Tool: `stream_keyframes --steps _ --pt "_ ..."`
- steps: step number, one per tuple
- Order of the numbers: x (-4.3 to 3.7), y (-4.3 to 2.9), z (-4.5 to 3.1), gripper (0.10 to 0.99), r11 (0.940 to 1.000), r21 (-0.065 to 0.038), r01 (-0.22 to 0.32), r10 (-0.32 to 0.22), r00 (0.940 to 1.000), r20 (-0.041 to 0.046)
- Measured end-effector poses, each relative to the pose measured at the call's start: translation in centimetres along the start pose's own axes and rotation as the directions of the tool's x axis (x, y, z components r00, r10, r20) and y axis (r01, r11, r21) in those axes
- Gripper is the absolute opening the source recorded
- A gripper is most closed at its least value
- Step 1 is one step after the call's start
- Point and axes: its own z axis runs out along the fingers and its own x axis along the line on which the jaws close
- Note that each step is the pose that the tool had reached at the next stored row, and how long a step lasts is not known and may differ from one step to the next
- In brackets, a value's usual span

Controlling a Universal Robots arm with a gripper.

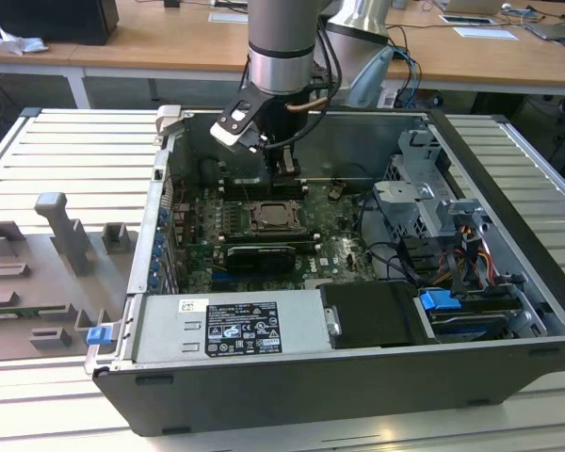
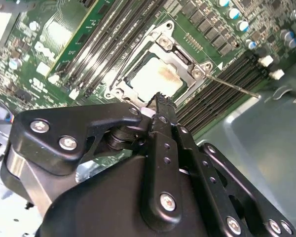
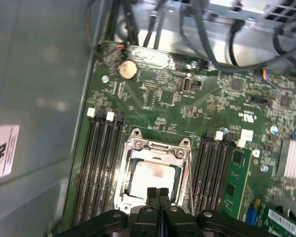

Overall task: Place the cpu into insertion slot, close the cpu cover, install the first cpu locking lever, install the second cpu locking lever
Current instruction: 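Install the first cpu locking lever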

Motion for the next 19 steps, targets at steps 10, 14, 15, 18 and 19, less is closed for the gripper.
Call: stream_keyframes --steps 10,14,15,18,19 --pt "0.00 0.00 0.09 0.106 0.9949 0.001 0.101 -0.101 0.9949 -0.0037" --pt "0.00 0.00 0.12 0.106 0.9911 0.001 0.133 -0.133 0.9911 -0.0045" --pt "0.00 0.00 0.12 0.106 0.9906 0.001 0.137 -0.137 0.9906 -0.0046" --pt "0.00 0.00 0.12 0.106 0.9874 0.001 0.158 -0.158 0.9874 -0.0053" --pt "0.00 0.00 0.12 0.106 0.9856 0.001 0.169 -0.169 0.9856 -0.0056"
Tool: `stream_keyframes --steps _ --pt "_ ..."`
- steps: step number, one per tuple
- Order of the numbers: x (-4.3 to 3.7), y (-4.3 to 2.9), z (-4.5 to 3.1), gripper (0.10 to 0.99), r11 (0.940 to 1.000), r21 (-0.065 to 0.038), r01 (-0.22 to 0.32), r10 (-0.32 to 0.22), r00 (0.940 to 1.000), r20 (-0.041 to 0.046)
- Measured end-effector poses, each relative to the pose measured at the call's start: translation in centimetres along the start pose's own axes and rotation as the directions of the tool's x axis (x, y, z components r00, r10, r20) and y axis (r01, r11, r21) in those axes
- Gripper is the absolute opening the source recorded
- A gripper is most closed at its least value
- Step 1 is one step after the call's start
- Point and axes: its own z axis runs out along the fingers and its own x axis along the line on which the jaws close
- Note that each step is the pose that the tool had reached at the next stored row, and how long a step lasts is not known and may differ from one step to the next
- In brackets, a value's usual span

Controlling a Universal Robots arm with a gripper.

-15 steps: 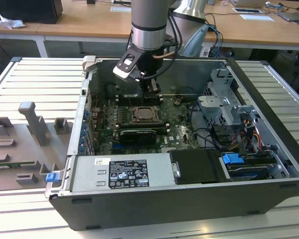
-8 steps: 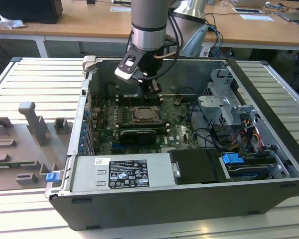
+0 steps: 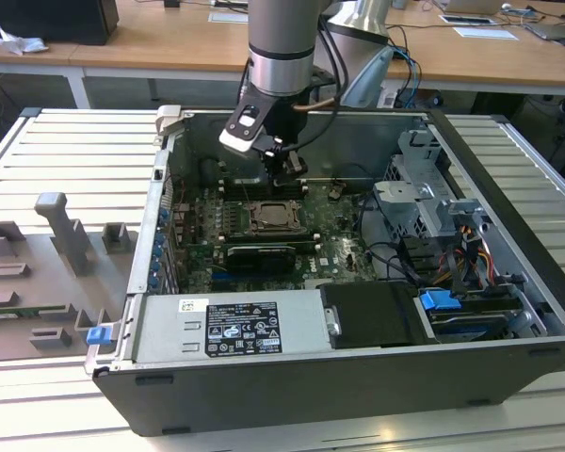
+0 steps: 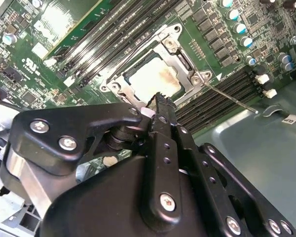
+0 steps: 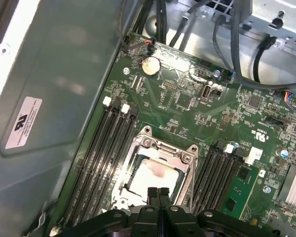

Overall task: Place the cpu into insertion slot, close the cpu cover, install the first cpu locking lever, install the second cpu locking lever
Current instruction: 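Install the first cpu locking lever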

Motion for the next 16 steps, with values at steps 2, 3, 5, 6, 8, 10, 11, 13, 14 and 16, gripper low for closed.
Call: stream_keyframes --steps 2,3,5,6,8,10,11,13,14,16 --pt "0.00 0.00 0.00 0.106 0.9990 0.000 0.045 -0.045 0.9990 -0.0012" --pt "0.00 0.00 0.00 0.106 0.9978 0.000 0.066 -0.066 0.9978 -0.0016" --pt "0.00 0.00 0.01 0.106 0.9936 0.001 0.113 -0.113 0.9936 -0.0028" --pt "0.00 0.00 0.01 0.106 0.9914 0.001 0.131 -0.131 0.9914 -0.0032" --pt "0.00 0.00 0.01 0.106 0.9808 0.001 0.195 -0.195 0.9808 -0.0051" --pt "0.00 0.00 0.00 0.106 0.9746 0.004 0.224 -0.224 0.9746 -0.0070" --pt "0.00 -0.01 0.00 0.106 0.9719 0.004 0.236 -0.236 0.9718 -0.0076" --pt "0.00 0.00 0.01 0.106 0.9609 0.004 0.277 -0.277 0.9609 -0.0096" --pt "0.00 0.00 0.02 0.106 0.9535 0.004 0.301 -0.301 0.9535 -0.0105" --pt "0.00 0.00 0.01 0.106 0.9456 0.004 0.325 -0.325 0.9455 -0.0112"
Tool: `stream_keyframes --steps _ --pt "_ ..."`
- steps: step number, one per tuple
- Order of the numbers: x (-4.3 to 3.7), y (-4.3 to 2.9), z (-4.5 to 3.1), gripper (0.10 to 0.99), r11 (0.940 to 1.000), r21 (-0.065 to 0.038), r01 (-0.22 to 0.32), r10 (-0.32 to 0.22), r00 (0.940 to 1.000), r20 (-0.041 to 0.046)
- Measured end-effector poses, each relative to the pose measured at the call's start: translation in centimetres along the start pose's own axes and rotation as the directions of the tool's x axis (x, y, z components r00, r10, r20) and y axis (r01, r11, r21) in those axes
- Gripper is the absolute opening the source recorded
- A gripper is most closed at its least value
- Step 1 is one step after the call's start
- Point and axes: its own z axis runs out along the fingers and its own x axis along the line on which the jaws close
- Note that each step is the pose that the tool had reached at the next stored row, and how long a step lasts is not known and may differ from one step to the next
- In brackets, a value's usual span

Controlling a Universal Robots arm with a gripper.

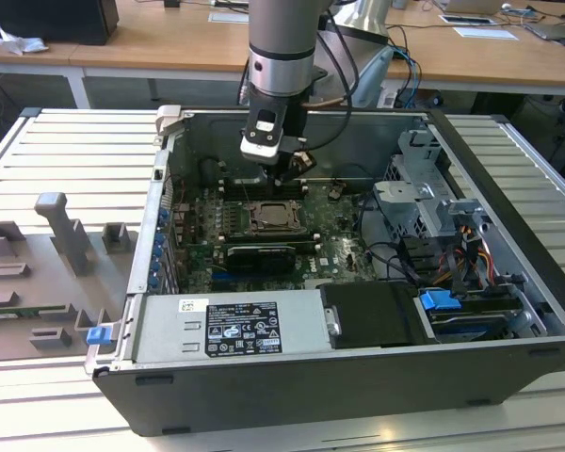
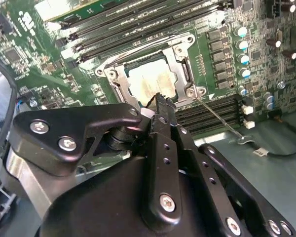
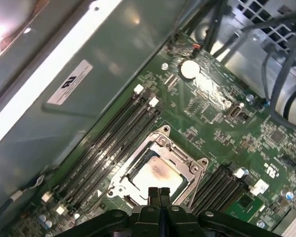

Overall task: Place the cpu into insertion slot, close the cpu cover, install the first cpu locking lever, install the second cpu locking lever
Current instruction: 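Install the first cpu locking lever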

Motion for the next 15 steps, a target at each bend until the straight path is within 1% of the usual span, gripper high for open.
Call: stream_keyframes --steps 2,4,5,8,15 --pt "0.00 0.00 0.00 0.106 0.9994 0.000 0.035 -0.035 0.9994 -0.0010" --pt "0.00 0.00 0.00 0.106 0.9985 0.000 0.055 -0.055 0.9985 -0.0016" --pt "0.00 0.00 0.00 0.106 0.9963 0.000 0.086 -0.086 0.9963 -0.0024" --pt "0.00 0.00 0.00 0.106 0.9897 0.000 0.143 -0.143 0.9897 -0.0041" --pt "0.00 0.00 0.00 0.106 0.9775 0.000 0.211 -0.211 0.9775 -0.0061"
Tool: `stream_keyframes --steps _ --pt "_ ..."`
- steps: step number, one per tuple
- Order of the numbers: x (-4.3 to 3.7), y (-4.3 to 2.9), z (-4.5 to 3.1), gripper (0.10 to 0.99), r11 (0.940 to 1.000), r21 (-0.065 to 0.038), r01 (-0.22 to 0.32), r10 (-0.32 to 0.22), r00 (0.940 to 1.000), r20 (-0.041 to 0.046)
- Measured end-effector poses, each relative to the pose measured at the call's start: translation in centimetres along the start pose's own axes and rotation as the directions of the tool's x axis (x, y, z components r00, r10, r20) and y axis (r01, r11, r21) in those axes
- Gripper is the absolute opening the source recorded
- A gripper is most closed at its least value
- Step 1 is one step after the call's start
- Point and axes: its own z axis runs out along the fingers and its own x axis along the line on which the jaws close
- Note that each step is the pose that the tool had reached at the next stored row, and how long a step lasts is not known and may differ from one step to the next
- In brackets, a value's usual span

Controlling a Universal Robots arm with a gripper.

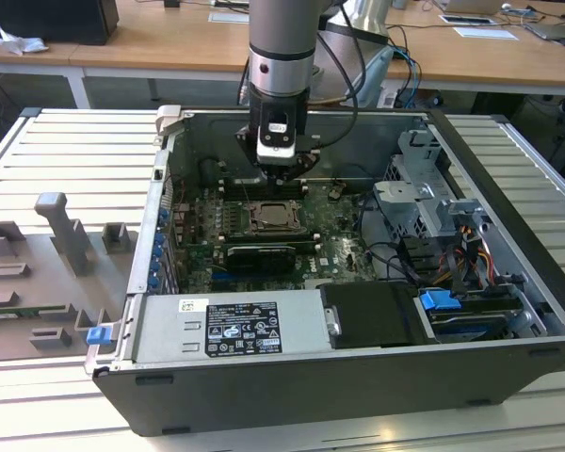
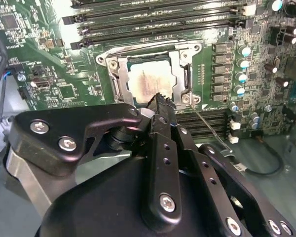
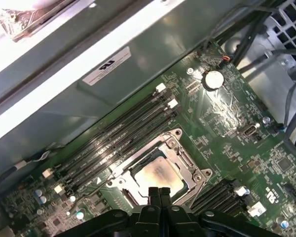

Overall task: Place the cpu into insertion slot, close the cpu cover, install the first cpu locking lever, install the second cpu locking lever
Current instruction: 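Install the first cpu locking lever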

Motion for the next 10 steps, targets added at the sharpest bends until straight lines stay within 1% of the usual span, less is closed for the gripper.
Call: stream_keyframes --steps 7,10 --pt "0.00 0.00 0.00 0.106 0.9979 0.000 0.064 -0.064 0.9979 -0.0018" --pt "0.00 0.00 0.00 0.106 0.9966 0.000 0.082 -0.082 0.9966 -0.0024"
